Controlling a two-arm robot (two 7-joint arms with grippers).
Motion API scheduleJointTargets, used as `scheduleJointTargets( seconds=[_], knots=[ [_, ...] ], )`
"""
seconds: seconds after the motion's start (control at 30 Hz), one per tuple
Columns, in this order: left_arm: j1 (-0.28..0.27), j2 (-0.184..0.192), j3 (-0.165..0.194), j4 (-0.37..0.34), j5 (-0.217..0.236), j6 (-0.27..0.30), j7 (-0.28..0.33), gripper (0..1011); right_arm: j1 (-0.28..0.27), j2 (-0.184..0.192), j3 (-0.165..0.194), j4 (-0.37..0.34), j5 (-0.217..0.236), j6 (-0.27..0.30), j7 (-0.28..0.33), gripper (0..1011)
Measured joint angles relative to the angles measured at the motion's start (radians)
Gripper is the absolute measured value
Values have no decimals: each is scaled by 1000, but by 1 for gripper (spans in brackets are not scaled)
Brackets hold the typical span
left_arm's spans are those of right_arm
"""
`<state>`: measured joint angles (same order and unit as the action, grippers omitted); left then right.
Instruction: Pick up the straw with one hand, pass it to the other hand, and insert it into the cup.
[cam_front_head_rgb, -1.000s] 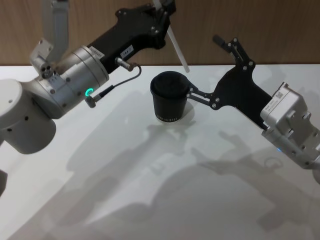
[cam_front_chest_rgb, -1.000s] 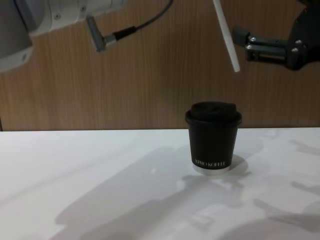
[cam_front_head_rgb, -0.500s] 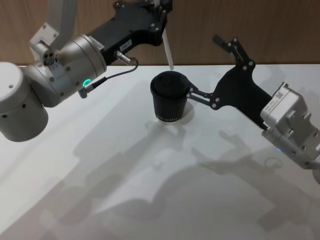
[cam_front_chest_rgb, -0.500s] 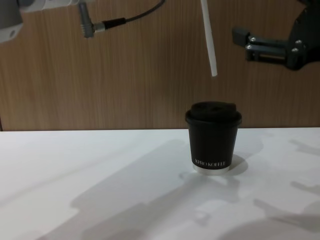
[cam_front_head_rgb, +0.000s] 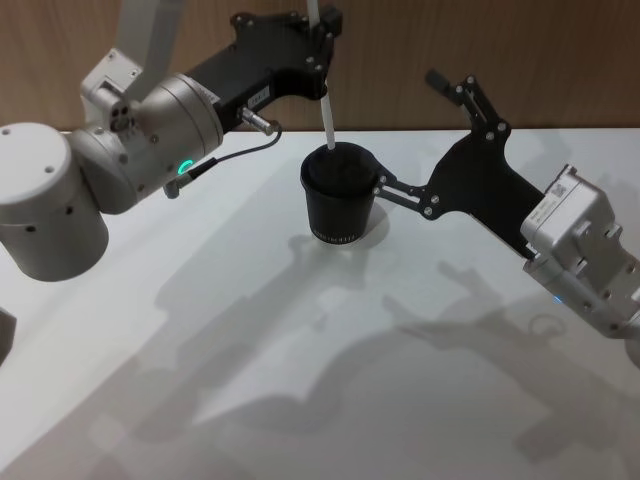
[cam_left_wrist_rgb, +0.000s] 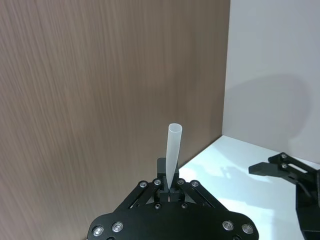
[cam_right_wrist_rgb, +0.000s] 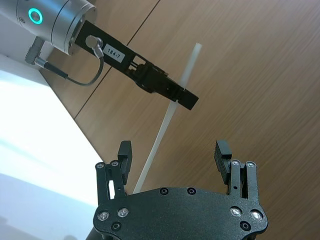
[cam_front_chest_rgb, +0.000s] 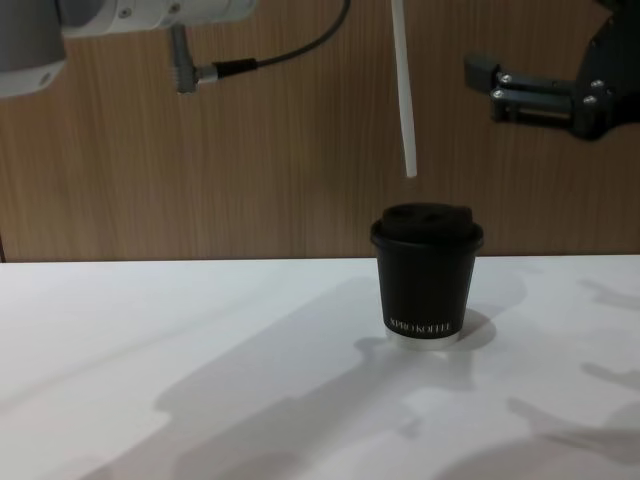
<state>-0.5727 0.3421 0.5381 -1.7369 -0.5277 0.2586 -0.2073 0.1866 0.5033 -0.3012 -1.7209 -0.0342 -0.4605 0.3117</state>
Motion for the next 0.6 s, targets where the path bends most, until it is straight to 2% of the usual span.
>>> scheduleJointTargets(
  seconds=[0.6],
  knots=[
    [-6, -30, 15, 33, 58, 5, 30, 5, 0, 0, 0, 0, 0, 0, 0, 1001]
  ],
)
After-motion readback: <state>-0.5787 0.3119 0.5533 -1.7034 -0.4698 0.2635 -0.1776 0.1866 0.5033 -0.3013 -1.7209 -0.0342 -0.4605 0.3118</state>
